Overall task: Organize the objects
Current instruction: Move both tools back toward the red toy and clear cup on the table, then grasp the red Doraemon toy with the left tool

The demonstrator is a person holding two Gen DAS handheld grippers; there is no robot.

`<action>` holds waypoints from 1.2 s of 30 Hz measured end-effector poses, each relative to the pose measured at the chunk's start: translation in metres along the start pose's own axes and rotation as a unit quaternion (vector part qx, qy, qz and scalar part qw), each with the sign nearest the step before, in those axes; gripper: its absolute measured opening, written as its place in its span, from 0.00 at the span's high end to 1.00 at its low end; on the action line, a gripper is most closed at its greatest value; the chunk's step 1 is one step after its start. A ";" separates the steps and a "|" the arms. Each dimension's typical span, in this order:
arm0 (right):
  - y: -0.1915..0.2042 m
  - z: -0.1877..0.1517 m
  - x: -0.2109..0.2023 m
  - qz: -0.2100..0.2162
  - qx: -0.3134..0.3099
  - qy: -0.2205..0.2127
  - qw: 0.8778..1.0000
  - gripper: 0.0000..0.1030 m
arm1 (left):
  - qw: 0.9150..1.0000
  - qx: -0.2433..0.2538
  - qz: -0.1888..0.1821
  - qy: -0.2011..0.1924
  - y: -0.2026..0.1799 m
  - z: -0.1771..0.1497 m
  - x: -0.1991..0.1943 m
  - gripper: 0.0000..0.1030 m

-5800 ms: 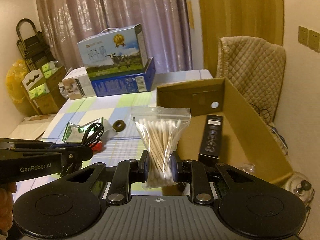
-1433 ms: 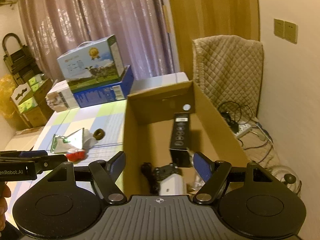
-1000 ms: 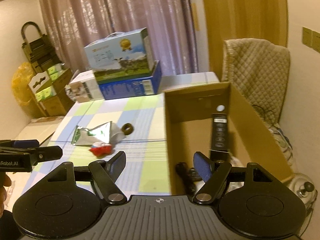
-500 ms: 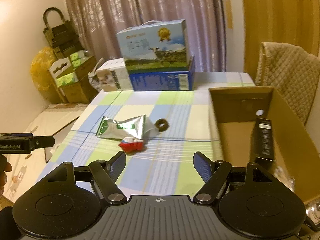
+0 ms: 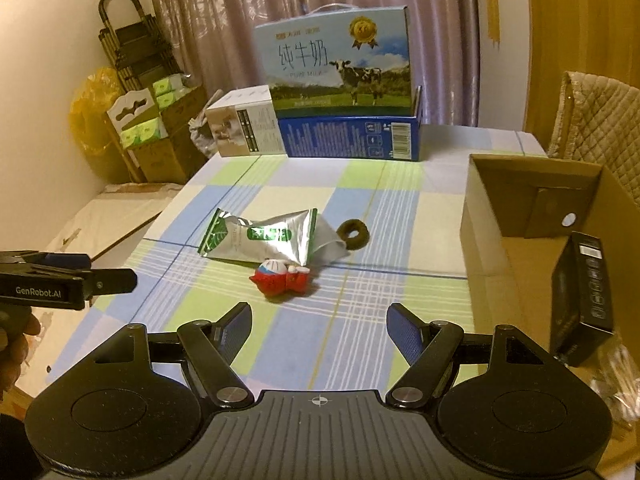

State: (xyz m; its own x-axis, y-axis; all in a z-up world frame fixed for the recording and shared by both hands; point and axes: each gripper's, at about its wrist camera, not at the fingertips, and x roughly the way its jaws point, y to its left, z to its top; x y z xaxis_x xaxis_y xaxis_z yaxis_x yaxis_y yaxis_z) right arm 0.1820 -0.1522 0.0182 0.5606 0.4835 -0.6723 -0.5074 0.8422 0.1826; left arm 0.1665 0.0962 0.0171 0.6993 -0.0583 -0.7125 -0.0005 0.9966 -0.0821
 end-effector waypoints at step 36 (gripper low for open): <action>-0.048 -0.007 0.140 -0.007 0.001 0.021 1.000 0.43 | 0.981 0.103 -0.158 0.042 -0.020 0.011 0.184 0.34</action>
State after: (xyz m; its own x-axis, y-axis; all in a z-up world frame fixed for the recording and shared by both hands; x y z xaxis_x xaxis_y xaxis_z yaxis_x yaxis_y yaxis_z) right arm 0.2804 -0.1260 -0.0897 0.5390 0.4614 -0.7047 -0.4982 0.8492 0.1750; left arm 0.3032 0.0664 -0.1044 0.5797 -0.3618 -0.7301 0.3570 0.9182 -0.1716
